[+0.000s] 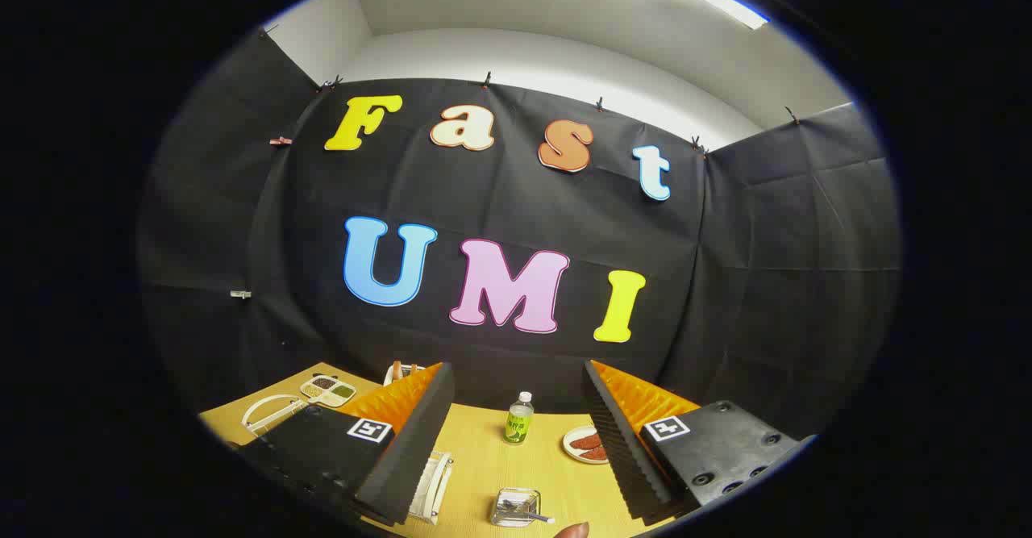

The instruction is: Take the plate from the dish rack, then take the spoon from the basket and place it into the plate.

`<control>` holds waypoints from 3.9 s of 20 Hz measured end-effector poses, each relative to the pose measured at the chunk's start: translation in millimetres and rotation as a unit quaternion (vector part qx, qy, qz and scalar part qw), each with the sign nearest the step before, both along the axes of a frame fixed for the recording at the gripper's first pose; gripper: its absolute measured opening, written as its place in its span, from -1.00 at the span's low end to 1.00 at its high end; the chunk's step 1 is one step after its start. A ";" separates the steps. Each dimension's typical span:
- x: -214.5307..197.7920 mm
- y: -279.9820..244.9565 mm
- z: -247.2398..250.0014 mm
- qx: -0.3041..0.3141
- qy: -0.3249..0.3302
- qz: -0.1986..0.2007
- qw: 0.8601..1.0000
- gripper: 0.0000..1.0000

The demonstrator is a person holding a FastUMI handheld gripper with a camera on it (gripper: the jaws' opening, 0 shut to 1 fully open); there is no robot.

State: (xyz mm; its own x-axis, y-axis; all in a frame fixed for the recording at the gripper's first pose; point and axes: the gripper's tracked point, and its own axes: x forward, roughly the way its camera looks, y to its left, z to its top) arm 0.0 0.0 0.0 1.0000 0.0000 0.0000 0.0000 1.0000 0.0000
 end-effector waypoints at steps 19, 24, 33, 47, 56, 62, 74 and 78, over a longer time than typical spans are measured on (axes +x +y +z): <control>-4.3 16.4 -6.2 0.017 0.020 0.018 0.999 0.94; 13.3 58.6 -25.1 0.030 0.083 0.065 0.994 0.94; 59.1 187.5 -105.1 0.078 0.269 0.155 0.947 0.84; 97.5 262.3 -304.1 0.076 0.521 0.049 0.849 0.31; 114.4 259.3 -290.8 -0.017 0.519 0.005 0.854 -0.35; 118.8 244.0 -261.4 0.048 0.494 0.026 0.868 -0.38; 32.1 151.9 -240.9 0.187 0.478 0.083 0.854 -0.38; -25.7 146.4 -249.9 0.272 0.503 0.124 0.811 -0.38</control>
